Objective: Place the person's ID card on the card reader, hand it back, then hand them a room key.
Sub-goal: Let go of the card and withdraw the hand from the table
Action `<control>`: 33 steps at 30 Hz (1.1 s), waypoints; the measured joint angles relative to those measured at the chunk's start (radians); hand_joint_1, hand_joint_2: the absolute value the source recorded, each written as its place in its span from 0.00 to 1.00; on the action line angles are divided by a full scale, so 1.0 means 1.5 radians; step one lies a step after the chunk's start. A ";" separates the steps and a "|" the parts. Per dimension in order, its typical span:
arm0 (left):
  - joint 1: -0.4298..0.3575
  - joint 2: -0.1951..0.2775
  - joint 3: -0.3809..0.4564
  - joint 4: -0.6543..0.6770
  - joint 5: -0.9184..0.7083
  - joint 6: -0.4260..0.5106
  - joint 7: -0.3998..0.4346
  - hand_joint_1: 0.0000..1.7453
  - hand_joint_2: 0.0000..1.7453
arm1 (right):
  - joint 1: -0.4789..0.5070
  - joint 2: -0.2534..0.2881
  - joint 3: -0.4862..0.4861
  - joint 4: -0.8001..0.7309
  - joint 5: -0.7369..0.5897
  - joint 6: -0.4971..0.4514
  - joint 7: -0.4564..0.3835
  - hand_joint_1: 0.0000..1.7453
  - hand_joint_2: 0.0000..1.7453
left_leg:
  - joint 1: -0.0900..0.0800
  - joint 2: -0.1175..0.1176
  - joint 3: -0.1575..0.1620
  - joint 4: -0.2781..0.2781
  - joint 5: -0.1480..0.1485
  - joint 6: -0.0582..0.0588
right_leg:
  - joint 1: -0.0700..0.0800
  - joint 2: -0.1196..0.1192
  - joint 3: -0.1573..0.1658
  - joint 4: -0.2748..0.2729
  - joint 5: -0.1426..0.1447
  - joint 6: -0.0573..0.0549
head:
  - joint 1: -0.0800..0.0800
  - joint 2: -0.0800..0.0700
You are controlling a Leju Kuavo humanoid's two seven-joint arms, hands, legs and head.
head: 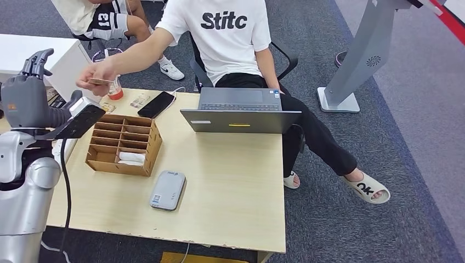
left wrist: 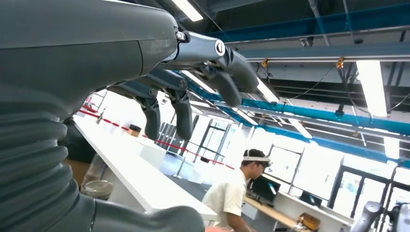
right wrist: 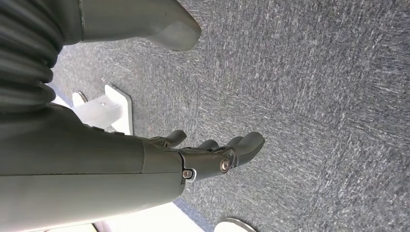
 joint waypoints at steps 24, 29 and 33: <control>0.577 -0.090 0.150 -0.391 0.346 0.228 -0.369 0.00 1.00 | 0.006 0.009 -0.040 0.000 -0.050 -0.026 -0.005 0.00 1.00 | 0.000 0.003 -0.001 -0.001 -0.004 0.000 | 0.000 0.001 -0.002 0.000 -0.003 0.000 | 0.000 0.000; 0.649 -0.192 0.342 -0.420 0.529 0.072 -0.406 0.00 1.00 | 0.007 0.014 -0.054 0.000 -0.058 -0.036 -0.011 0.00 1.00 | 0.000 0.002 -0.002 -0.001 -0.004 0.000 | 0.000 0.000 -0.001 -0.001 -0.003 0.000 | 0.000 0.000; 0.605 -0.269 0.559 -0.347 0.482 -0.055 -0.399 0.00 1.00 | 0.008 0.018 -0.058 0.000 -0.059 -0.039 -0.017 0.00 1.00 | 0.000 0.000 -0.001 -0.001 -0.003 0.000 | 0.000 -0.001 -0.001 0.000 -0.003 0.000 | -0.001 0.000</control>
